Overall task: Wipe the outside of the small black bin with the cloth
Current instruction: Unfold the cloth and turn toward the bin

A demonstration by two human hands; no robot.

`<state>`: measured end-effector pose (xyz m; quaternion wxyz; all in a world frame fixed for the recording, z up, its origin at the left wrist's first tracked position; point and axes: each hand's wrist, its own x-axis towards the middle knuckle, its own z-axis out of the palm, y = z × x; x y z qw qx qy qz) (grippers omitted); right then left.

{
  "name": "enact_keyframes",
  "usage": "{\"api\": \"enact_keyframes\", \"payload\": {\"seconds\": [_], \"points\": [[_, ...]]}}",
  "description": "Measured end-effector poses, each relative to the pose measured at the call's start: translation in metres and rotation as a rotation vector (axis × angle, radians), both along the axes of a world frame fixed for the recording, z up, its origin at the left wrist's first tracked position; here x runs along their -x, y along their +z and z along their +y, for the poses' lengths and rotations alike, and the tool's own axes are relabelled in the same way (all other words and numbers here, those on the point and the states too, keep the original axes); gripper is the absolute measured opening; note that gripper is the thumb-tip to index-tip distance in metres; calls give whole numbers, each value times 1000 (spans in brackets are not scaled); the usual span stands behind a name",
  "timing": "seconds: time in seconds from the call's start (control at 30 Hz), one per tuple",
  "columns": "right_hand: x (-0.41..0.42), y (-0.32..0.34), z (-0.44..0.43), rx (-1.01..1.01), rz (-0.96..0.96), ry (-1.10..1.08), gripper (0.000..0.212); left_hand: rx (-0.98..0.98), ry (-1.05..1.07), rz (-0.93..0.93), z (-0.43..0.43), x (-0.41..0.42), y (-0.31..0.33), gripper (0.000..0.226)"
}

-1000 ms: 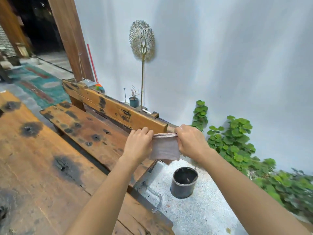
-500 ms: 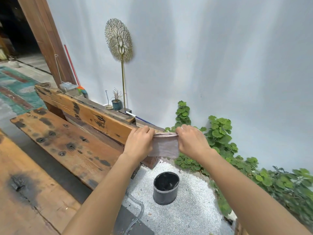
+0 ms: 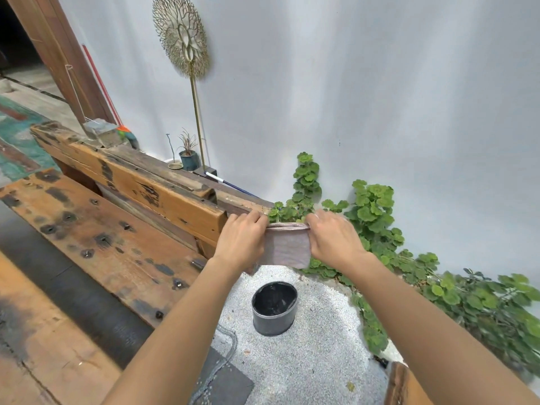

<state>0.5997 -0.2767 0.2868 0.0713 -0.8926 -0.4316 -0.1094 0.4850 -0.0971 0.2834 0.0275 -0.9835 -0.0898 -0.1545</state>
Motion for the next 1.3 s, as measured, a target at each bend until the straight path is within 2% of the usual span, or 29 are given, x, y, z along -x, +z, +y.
{"api": "enact_keyframes", "payload": {"seconds": [0.4, 0.6, 1.07, 1.3], "points": [[-68, -30, 38, 14, 66, -120, 13, 51, -74, 23, 52, -90, -26, 35], [-102, -50, 47, 1, 85, -174, 17, 71, -131, 29, 66, -127, -43, 28], [-195, -106, 14, 9, 201, -146, 11, 121, -132, 114, 35, -218, -108, 21], [-256, -163, -5, 9, 253, -114, 18, 141, -94, 144, 10, -268, -157, 18]]}}
